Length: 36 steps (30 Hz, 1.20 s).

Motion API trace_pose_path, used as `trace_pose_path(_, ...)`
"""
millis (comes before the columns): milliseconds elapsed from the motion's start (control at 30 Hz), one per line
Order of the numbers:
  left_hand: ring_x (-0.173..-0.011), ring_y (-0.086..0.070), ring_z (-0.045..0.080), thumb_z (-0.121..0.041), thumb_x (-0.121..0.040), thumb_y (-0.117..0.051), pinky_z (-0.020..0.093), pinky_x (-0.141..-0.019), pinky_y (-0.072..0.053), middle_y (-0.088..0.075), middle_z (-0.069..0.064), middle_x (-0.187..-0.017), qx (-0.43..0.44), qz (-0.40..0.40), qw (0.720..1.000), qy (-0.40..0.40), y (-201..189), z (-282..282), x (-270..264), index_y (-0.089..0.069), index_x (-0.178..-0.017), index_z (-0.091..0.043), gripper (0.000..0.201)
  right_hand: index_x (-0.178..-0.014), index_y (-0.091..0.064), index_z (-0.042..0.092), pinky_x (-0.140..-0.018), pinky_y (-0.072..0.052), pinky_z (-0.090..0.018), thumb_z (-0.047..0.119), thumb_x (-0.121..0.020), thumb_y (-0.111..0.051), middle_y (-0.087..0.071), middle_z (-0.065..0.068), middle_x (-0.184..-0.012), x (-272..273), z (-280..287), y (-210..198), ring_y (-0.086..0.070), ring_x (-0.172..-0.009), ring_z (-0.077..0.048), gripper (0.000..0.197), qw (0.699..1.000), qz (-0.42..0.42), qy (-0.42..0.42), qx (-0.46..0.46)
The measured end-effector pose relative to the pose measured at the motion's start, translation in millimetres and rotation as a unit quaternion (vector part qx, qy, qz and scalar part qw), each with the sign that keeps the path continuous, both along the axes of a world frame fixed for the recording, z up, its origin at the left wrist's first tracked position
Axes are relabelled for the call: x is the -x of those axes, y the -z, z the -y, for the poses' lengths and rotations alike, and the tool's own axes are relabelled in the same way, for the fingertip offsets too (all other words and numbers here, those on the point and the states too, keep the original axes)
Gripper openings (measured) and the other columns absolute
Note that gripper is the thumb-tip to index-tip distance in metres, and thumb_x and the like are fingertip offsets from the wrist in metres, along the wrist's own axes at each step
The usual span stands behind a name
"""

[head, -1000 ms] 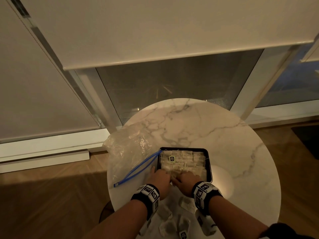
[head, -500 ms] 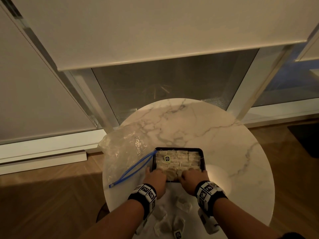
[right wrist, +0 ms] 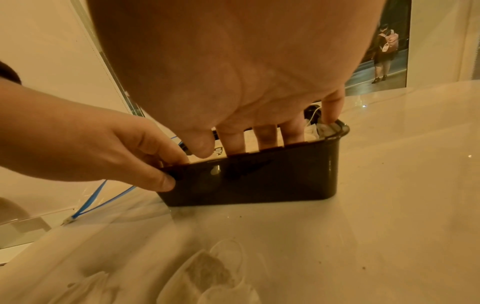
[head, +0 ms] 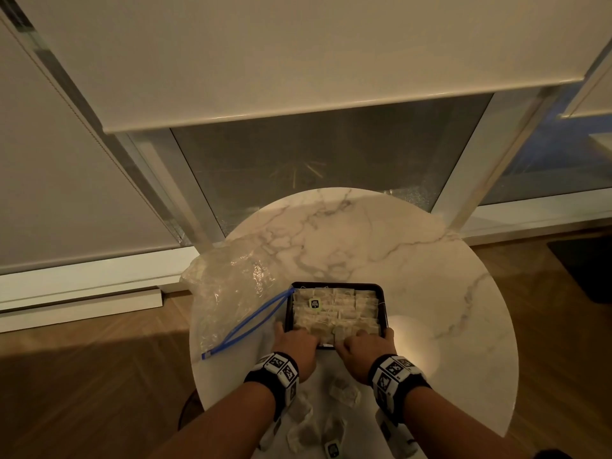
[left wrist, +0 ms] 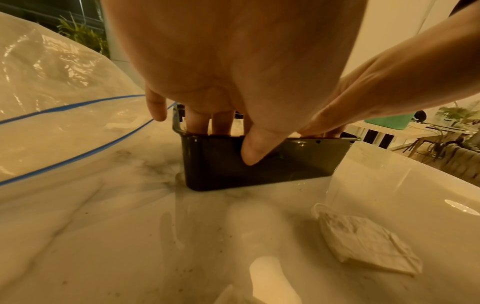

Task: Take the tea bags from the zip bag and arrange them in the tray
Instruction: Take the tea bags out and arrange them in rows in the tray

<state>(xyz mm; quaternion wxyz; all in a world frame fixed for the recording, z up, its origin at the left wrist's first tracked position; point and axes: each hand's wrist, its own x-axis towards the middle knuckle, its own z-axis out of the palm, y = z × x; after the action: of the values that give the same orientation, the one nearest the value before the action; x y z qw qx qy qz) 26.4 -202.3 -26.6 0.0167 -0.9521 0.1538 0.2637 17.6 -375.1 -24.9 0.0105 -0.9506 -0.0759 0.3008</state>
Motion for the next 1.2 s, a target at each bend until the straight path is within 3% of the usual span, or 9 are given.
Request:
trace_pose_path(133,-0.113,-0.059,0.027,-0.020,-0.087,-0.051,0.065,-0.113,-0.007,-0.066,0.002,-0.113,0.001,-0.004,1.000,-0.003,-2,1,0,-0.066,-0.114,-0.027,0.031,-0.111,-0.062,0.031,-0.101,-0.022,-0.053,0.056,-0.093,-0.018,-0.061,0.001,-0.110,-1,3,-3,-0.057,-0.103,-0.023,0.053,1.000,-0.008,0.015,-0.013)
trace_pose_path(300,-0.120,-0.052,0.024,-0.019,-0.085,-0.056,0.062,-0.116,-0.011,-0.061,0.000,-0.119,0.040,0.027,0.999,-0.002,-9,-3,2,-0.067,-0.113,-0.027,0.032,-0.105,-0.064,0.031,-0.096,-0.037,-0.042,0.051,-0.094,-0.038,-0.062,0.006,-0.106,0,13,-20,-0.058,-0.101,-0.019,0.035,0.991,0.050,0.077,-0.099)
trace_pose_path(433,-0.121,-0.051,0.020,-0.019,-0.085,-0.055,0.050,-0.116,-0.018,-0.059,-0.003,-0.124,0.071,0.075,0.995,0.002,-12,-17,8,-0.062,-0.122,-0.028,0.039,-0.084,-0.065,0.027,-0.073,-0.051,-0.030,0.043,-0.091,-0.055,-0.065,0.005,-0.087,16,27,-31,-0.060,-0.079,-0.013,0.021,0.954,0.099,0.181,-0.216)
trace_pose_path(567,-0.123,-0.050,0.021,-0.023,-0.088,-0.054,0.046,-0.119,-0.015,-0.055,-0.001,-0.133,0.082,0.086,0.993,0.017,-7,-28,18,-0.056,-0.130,-0.025,0.041,-0.070,-0.059,0.024,-0.056,-0.040,-0.019,0.035,-0.090,-0.062,-0.062,0.007,-0.070,48,34,-30,-0.056,-0.064,-0.006,0.022,0.919,0.105,0.247,-0.287)
trace_pose_path(667,-0.137,-0.039,0.022,-0.025,-0.089,-0.055,0.048,-0.124,-0.004,-0.045,0.003,-0.146,0.082,0.075,0.994,0.025,-3,-29,22,-0.047,-0.140,-0.017,0.052,-0.073,-0.061,0.025,-0.058,-0.041,-0.018,0.034,-0.089,-0.063,-0.063,0.007,-0.074,65,30,-11,-0.057,-0.067,-0.006,0.019,0.921,0.065,0.274,-0.271)
trace_pose_path(733,-0.142,-0.033,0.022,-0.025,-0.090,-0.055,0.047,-0.125,-0.003,-0.041,0.005,-0.149,0.095,0.082,0.992,0.020,-3,-28,24,-0.043,-0.142,-0.014,0.055,-0.085,-0.063,0.026,-0.061,-0.043,-0.018,0.038,-0.088,-0.063,-0.064,0.007,-0.083,72,26,4,-0.059,-0.074,-0.007,0.012,0.928,0.017,0.290,-0.235)
trace_pose_path(900,-0.126,-0.041,0.018,-0.016,-0.090,-0.052,0.031,-0.113,-0.032,-0.051,0.001,-0.130,0.262,0.113,0.958,0.005,0,-35,37,-0.056,-0.128,-0.016,0.039,-0.112,-0.058,0.023,-0.085,-0.052,-0.029,0.045,-0.080,-0.072,-0.061,-0.001,-0.111,77,12,28,-0.060,-0.100,-0.018,0.041,0.937,-0.044,0.307,-0.163)
trace_pose_path(1033,-0.118,-0.045,0.015,-0.015,-0.094,-0.051,0.024,-0.104,-0.033,-0.057,0.000,-0.122,0.300,0.110,0.947,-0.011,-2,-50,47,-0.062,-0.123,-0.015,0.031,-0.112,-0.057,0.025,-0.088,-0.051,-0.033,0.044,-0.079,-0.070,-0.056,-0.003,-0.116,76,4,31,-0.059,-0.102,-0.021,0.040,0.947,-0.025,0.286,-0.144)
trace_pose_path(1200,-0.115,-0.050,0.013,-0.019,-0.095,-0.053,0.021,-0.099,-0.036,-0.060,-0.002,-0.120,0.310,0.074,0.946,-0.058,-2,-68,60,-0.065,-0.118,-0.019,0.027,-0.097,-0.058,0.023,-0.082,-0.051,-0.032,0.047,-0.083,-0.063,-0.059,-0.003,-0.108,79,-2,28,-0.059,-0.093,-0.020,0.028,0.948,-0.014,0.288,-0.138)
